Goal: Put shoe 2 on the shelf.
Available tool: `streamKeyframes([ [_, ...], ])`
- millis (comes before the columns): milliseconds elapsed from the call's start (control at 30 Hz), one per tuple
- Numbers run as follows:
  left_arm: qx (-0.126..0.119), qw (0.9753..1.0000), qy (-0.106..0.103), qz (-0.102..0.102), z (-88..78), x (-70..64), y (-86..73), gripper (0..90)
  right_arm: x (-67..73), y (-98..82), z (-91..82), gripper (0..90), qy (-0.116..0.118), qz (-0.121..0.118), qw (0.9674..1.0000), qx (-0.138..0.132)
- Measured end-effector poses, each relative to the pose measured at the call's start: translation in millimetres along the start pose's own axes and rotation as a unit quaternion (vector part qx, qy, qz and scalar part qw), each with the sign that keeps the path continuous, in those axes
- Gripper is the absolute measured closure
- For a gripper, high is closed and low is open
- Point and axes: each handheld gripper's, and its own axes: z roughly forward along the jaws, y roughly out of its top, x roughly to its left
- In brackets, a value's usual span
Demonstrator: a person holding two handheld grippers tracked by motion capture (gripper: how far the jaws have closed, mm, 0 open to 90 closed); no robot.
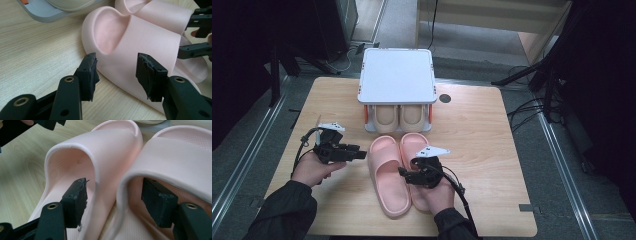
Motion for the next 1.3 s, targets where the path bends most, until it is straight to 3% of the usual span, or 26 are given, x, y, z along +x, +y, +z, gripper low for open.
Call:
streamKeyframes([
  [267, -0.002, 1.0000, 0.000, -0.002, -0.2, 0.4, 0.0, 50.3, 8.4, 2.6, 8.0, 38.0, -0.055, 0.009, 0.9984, -0.004],
  [500, -0.003, 1.0000, 0.000, -0.002, -0.6, 0.5, 0.0, 50.3, 18.6, 8.1, 13.7, 39.3, -0.064, 0.004, 0.9979, -0.005],
  [667, -0.003, 1.0000, -0.001, -0.004, -1.1, 1.4, -0.1, 50.4, 23.3, 10.1, 19.8, 43.3, -0.088, -0.002, 0.9961, 0.001],
  [933, -0.003, 1.0000, -0.001, -0.004, -1.6, 1.5, -0.1, 50.1, 20.4, 12.4, 20.1, 56.0, -0.092, -0.007, 0.9957, 0.012],
  [1100, -0.006, 1.0000, -0.003, -0.005, -3.0, 2.4, -0.4, 49.9, 14.7, 12.4, 16.4, 68.9, -0.083, 0.016, 0.9964, 0.010],
  [1300, -0.009, 0.9999, -0.002, -0.005, -3.7, 2.5, -0.4, 49.9, 10.6, 12.7, 14.4, 71.4, -0.077, 0.025, 0.9967, 0.010],
])
